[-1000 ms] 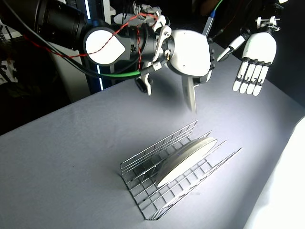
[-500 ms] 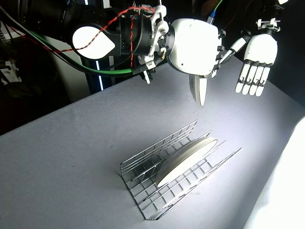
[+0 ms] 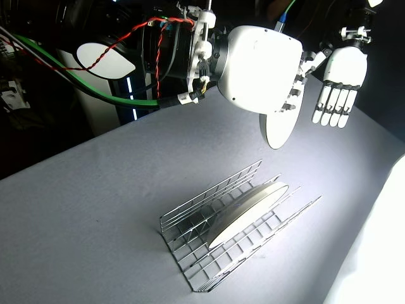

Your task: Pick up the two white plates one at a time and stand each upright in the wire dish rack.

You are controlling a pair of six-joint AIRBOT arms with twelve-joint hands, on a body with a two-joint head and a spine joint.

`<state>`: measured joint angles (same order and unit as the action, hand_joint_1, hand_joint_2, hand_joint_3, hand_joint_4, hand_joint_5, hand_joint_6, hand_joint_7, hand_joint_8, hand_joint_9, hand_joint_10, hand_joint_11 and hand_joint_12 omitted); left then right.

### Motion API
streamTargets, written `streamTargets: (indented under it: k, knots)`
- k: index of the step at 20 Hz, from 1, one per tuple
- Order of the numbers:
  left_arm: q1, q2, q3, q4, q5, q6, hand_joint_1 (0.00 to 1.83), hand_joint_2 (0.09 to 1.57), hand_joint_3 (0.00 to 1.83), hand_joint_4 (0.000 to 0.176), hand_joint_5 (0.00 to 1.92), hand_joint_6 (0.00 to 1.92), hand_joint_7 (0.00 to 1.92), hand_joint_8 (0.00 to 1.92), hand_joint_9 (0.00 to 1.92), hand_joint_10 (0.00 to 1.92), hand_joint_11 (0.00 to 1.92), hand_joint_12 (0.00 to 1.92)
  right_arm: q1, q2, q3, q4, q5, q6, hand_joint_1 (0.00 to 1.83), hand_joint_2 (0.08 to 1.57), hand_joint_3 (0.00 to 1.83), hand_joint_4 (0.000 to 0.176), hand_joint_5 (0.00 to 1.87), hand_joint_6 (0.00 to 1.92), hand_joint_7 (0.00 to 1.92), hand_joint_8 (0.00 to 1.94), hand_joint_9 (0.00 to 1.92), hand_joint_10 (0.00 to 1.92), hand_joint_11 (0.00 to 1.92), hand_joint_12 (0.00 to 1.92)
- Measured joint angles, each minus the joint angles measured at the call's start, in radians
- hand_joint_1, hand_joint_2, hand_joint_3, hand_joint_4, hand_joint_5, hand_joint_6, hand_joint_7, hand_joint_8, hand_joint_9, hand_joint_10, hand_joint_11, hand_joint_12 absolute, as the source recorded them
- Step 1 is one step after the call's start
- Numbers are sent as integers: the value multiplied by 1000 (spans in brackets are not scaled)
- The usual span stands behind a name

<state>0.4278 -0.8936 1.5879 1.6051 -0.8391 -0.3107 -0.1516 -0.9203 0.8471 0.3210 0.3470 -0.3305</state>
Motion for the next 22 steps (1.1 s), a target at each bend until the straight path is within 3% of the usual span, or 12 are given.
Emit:
streamTargets:
  k: [5, 8, 11, 15, 22]
  knots:
    - [0, 0, 0, 1, 0, 0, 0, 1088, 0, 0, 72, 2, 43, 0, 0, 0, 0, 0, 0, 39, 0, 42, 0, 0, 1389, 1071, 0, 0, 986, 907, 1057, 802, 1054, 1001, 938, 982]
    - [0, 0, -2, 1, 1, 0, 0, 1069, 0, 0, 76, 3, 51, 4, 0, 0, 0, 0, -2, 70, 0, 56, -2, 0, 1384, 1093, 0, 0, 912, 992, 1008, 892, 1030, 1059, 920, 1008]
    - [0, 0, -6, 3, 0, 0, 0, 1089, 0, 0, 64, 0, 40, 0, 0, 0, 0, 0, -26, 104, 0, 76, -7, 1, 1386, 1082, 0, 0, 941, 983, 1047, 811, 1037, 1029, 917, 997]
    - [0, 0, -6, 3, 0, 0, 0, 1089, 0, 0, 62, 4, 47, 4, 0, 0, 0, 0, -63, 141, 0, 79, -13, 0, 1382, 1095, 0, 0, 928, 1028, 1011, 872, 1003, 1067, 886, 1037]
    - [0, 0, -13, 5, 1, 0, 0, 1084, 0, 0, 54, 0, 36, 0, 0, 0, 0, 0, -114, 148, 41, 73, 10, -3, 1380, 1101, 0, 0, 882, 1068, 1010, 898, 1006, 1056, 902, 1007]
